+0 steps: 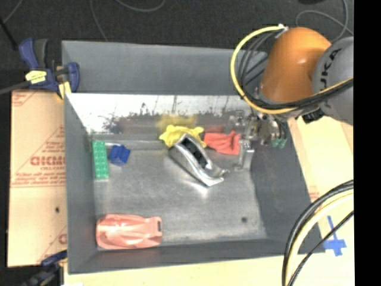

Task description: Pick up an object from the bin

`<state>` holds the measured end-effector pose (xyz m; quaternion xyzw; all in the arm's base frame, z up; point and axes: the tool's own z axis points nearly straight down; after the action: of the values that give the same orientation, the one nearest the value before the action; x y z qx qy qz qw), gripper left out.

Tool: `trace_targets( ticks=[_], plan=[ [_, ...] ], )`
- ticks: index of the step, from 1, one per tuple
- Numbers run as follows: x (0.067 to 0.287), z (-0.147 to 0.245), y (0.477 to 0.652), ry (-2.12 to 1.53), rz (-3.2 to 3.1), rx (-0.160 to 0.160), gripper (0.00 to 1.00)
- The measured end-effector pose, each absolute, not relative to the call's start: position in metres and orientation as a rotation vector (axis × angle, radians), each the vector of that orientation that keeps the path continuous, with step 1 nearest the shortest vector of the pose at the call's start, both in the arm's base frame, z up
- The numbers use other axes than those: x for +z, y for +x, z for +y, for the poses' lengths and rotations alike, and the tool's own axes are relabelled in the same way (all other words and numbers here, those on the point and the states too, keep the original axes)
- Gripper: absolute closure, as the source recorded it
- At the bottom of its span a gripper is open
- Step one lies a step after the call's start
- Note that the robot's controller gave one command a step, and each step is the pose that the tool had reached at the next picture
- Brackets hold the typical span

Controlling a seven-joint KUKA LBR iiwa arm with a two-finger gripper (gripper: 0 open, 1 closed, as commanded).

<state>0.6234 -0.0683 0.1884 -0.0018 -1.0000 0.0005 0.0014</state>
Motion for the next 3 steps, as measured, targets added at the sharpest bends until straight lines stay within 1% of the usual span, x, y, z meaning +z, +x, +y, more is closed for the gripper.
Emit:
trace_targets(
  ticks=[1, 2, 3],
  plan=[
    [0.194, -0.068, 0.625, -0.004, -3.147, 0.003, 0.0],
    [0.14, -0.091, 0.637, -0.196, -3.142, 0.0, 0.0],
    [0.133, -0.114, 0.645, -0.141, -3.143, 0.003, 0.0]
  ],
)
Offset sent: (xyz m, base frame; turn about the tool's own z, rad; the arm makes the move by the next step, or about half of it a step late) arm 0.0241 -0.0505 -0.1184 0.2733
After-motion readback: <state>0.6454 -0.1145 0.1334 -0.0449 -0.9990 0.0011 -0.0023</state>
